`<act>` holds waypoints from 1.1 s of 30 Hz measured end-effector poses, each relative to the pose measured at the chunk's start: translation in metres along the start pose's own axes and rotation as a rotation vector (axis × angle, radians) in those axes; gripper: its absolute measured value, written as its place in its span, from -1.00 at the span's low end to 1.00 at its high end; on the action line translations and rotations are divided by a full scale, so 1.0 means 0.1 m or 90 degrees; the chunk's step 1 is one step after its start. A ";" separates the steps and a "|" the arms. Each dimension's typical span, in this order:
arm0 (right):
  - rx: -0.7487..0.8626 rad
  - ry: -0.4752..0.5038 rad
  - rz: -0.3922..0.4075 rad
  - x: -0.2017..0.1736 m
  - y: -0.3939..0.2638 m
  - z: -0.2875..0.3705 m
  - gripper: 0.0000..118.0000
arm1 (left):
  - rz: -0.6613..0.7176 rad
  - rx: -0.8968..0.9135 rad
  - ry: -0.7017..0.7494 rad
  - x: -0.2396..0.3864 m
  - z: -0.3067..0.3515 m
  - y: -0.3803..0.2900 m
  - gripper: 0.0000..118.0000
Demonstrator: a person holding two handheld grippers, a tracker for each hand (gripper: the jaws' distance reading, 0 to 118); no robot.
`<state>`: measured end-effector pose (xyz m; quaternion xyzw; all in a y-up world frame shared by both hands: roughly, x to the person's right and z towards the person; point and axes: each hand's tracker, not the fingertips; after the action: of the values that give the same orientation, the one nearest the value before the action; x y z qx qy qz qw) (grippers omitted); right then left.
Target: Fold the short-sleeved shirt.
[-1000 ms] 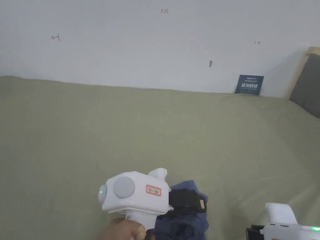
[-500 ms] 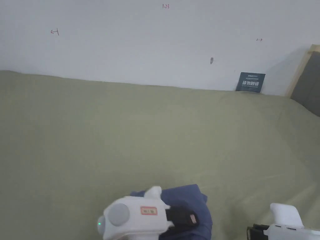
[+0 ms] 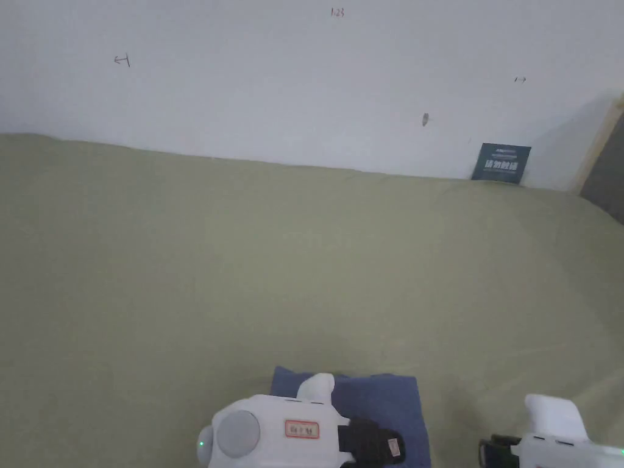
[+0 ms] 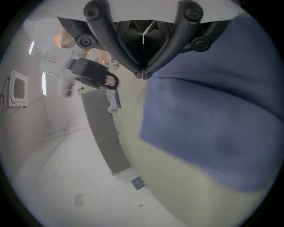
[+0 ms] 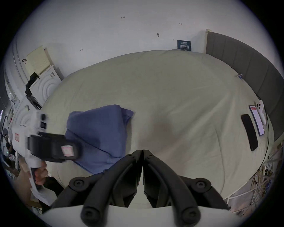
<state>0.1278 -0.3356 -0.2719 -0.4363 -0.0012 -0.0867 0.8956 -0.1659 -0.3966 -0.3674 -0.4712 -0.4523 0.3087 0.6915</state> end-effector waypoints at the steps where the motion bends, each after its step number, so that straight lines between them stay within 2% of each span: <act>1: 0.000 0.004 0.003 -0.05 0.02 -0.01 -0.87 | -0.025 0.009 0.009 0.03 0.15 0.04 -1.00; 4: 0.009 0.021 0.022 -0.26 0.10 0.00 -0.88 | -0.068 0.035 0.039 -0.02 0.65 0.16 -1.00; 8: 0.014 0.053 0.036 -0.59 0.28 -0.09 -0.88 | -0.020 0.086 0.097 -0.31 1.19 0.29 -1.00; 13: -0.063 0.073 0.049 -0.93 0.45 -0.54 -0.88 | 0.035 0.121 0.115 -0.69 1.49 0.31 -1.00; 17: -0.139 0.013 0.028 -0.95 0.39 -1.00 -0.88 | 0.063 0.118 0.107 -0.91 1.56 0.29 -1.00; 22: -0.116 0.005 0.020 -0.96 0.30 -1.04 -0.88 | 0.069 0.097 0.052 -1.06 1.64 0.40 -0.97; 23: -0.116 0.001 0.026 -0.97 0.30 -1.02 -0.88 | 0.070 0.096 0.051 -1.09 1.64 0.44 -0.86; 26: -0.115 -0.004 0.028 -0.98 0.30 -1.03 -0.88 | 0.107 0.066 0.039 -1.23 1.55 0.57 0.78; 27: -0.113 -0.005 0.027 -0.99 0.29 -1.02 -0.88 | 0.124 0.027 0.020 -1.29 1.47 0.61 1.00; 30: -0.105 -0.004 0.026 -0.98 0.27 -1.01 -0.88 | 0.141 -0.023 -0.009 -1.40 1.21 0.60 1.00; 33: -0.101 0.000 0.022 -0.96 0.26 -1.02 -0.88 | 0.155 0.004 -0.067 -1.39 0.97 0.60 1.00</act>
<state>0.0300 -0.3849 -0.3626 -0.5058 0.0135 -0.0709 0.8596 -0.3107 -0.4573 -0.4554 -0.5037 -0.4261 0.4161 0.6257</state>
